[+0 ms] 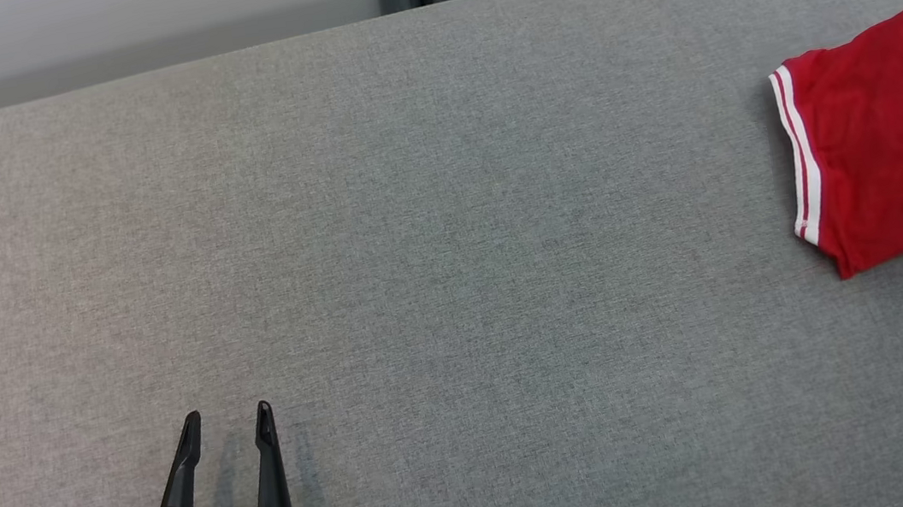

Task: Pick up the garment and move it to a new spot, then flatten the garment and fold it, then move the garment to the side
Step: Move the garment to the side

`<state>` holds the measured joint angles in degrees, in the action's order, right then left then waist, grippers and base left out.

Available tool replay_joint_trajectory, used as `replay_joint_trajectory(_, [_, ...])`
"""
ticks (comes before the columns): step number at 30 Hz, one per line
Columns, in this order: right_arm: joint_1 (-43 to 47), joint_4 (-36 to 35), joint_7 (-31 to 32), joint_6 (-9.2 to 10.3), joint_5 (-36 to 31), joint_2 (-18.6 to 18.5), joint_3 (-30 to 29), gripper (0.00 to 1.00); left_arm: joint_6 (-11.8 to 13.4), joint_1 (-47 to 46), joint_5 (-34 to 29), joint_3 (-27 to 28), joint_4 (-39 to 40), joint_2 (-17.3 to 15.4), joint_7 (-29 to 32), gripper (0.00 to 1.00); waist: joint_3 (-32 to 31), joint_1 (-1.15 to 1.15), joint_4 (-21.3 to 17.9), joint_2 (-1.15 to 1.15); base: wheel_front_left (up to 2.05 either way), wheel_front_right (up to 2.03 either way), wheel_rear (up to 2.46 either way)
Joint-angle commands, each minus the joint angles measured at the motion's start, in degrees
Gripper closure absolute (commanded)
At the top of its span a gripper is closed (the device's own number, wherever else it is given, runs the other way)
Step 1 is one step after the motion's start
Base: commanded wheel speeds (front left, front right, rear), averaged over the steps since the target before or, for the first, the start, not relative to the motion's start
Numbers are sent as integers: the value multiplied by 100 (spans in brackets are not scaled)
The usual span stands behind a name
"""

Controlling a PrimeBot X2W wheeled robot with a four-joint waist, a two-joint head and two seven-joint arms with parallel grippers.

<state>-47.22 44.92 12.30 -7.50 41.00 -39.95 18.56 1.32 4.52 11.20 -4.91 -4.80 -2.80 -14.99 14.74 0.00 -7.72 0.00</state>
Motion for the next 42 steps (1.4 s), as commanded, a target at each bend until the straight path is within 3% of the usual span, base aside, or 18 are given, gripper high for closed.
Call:
replay_joint_trajectory(1, [-67,112,-117,1,-170,-10,-41,65,-15,-10,-34,28,0,-24,-24,0,-14,0,-26,0,0,0,0])
replay_joint_trajectory(2, [-67,188,-161,1,-269,-5,-41,17,-14,-8,-39,26,-6,-24,-24,0,-23,0,-38,0,0,0,0])
replay_joint_trajectory(3, [-72,264,-188,1,-375,9,-39,0,-10,-6,-38,22,-13,-23,-24,0,-32,0,-50,0,0,0,0])
replay_joint_trajectory(13, [-1,238,-1102,1,-1209,164,-311,0,33,87,-39,44,-12,-24,-24,0,-154,0,-144,0,0,0,0])
replay_joint_trajectory(22, [1267,-667,-2253,1,-1765,561,-813,0,142,339,89,214,26,-24,-24,0,-684,0,-119,0,0,0,0])
replay_joint_trajectory(24, [1935,-1083,-2607,0,-2066,915,-1111,0,264,460,127,331,120,-24,-24,0,-977,0,-56,0,0,0,0])
replay_joint_trajectory(29, [3200,-2012,-2753,1,-2706,1756,-1710,0,437,796,212,471,195,-24,-24,0,-1399,0,107,0,0,0,0])
replay_joint_trajectory(36, [4676,-3334,-2751,1,-3400,2933,-2260,0,317,910,102,666,-93,-24,-24,0,-1618,0,438,0,0,0,0])
replay_joint_trajectory(42, [5284,-3613,-2753,1,-3690,3438,-2187,0,208,767,7,787,-321,-23,-24,0,-1692,0,634,0,0,0,0])
